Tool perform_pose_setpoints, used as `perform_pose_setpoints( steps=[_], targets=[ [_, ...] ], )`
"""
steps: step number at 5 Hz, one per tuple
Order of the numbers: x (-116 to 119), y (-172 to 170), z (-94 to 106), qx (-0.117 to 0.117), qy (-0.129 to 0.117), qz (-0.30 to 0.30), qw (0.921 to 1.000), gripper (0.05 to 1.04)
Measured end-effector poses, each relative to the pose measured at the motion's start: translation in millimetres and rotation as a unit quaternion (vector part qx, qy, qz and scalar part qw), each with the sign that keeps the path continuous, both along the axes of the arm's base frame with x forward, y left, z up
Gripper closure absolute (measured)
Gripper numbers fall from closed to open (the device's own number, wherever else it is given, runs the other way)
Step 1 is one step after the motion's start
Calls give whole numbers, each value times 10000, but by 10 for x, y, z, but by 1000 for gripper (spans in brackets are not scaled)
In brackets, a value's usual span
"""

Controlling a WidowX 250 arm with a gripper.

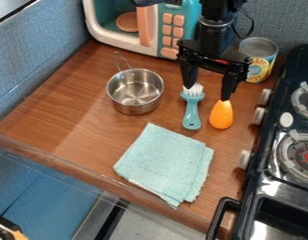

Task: Move the blue towel to the lower left of the table

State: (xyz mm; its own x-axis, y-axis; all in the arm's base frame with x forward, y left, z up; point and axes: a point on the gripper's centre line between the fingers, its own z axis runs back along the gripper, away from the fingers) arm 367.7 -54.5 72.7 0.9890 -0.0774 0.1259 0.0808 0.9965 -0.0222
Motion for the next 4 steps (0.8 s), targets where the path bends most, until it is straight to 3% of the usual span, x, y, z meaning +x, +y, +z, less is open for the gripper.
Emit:
perform_pose_setpoints(
  steps=[1, 2, 3, 4],
  targets=[
    [-44, 0, -147, 7, 185, -4, 9998, 83],
    [-389, 10, -356, -95, 361, -148, 9992, 83],
    [-635, 203, -542, -270, 299, -93, 9991, 83],
    [-828, 282, -686, -88, 305, -249, 9992, 83]
  ],
)
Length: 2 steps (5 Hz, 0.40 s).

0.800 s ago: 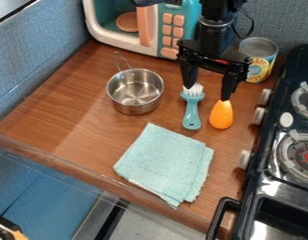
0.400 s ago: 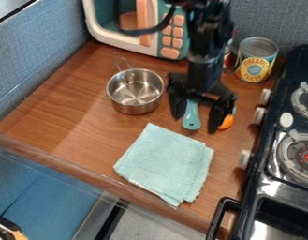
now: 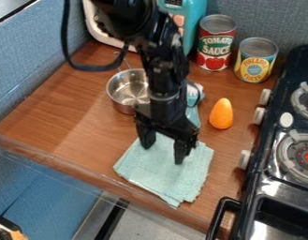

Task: Move the blue towel to the lower left of the table

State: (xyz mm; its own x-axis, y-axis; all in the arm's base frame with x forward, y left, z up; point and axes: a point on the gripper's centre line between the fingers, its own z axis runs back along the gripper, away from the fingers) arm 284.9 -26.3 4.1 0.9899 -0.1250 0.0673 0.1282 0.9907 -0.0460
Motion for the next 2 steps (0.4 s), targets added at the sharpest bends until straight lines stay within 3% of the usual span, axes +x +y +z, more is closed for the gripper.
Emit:
perform_pose_setpoints(
  steps=[1, 2],
  targets=[
    [-40, 31, -97, 36, -297, -48, 9995, 82],
    [1, 73, -130, 182, -308, -93, 9993, 82]
  ],
)
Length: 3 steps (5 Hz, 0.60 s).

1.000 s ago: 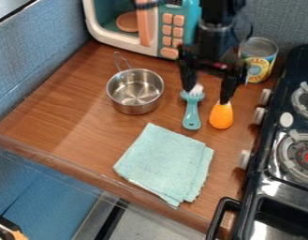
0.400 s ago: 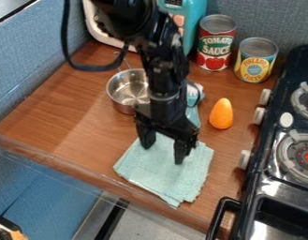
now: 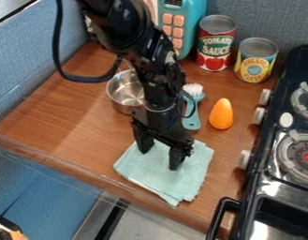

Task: Move the blue towel to the lower left of the table

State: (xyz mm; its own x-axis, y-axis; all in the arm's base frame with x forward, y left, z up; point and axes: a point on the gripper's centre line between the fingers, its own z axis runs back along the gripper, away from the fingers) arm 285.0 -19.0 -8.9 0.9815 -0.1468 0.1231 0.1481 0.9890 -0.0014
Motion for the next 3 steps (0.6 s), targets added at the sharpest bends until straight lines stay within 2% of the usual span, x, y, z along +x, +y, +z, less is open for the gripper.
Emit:
perform_pose_setpoints(
  steps=[1, 3],
  targets=[
    [-2, 134, -15, 226, 11, -70, 9997, 82],
    [-31, 721, -18, 408, -33, 201, 9990, 82]
  ],
)
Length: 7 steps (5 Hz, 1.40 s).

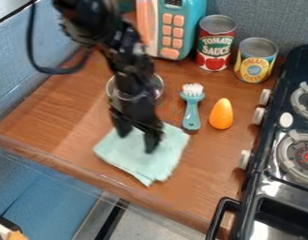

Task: Move the blue towel to the lower left of the table

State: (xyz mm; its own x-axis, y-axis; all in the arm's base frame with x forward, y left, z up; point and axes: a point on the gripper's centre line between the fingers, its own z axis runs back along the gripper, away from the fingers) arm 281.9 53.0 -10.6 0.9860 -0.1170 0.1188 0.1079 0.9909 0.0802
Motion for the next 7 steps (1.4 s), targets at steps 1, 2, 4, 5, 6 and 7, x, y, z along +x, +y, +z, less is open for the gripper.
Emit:
perform_pose_setpoints(
  steps=[1, 2, 4, 5, 6, 7],
  targets=[
    [-90, 360, -17, 44, 94, 191, 9998, 82],
    [-125, 637, -8, 56, 193, 234, 9995, 82],
    [-193, 1165, -11, 119, 277, 110, 9995, 82],
    [-238, 1346, -17, 46, 265, 121, 9996, 82],
    [-240, 1397, -15, 1, 246, 30, 9997, 82],
    [-244, 1387, -17, -170, 141, 50, 9997, 83]
  ],
)
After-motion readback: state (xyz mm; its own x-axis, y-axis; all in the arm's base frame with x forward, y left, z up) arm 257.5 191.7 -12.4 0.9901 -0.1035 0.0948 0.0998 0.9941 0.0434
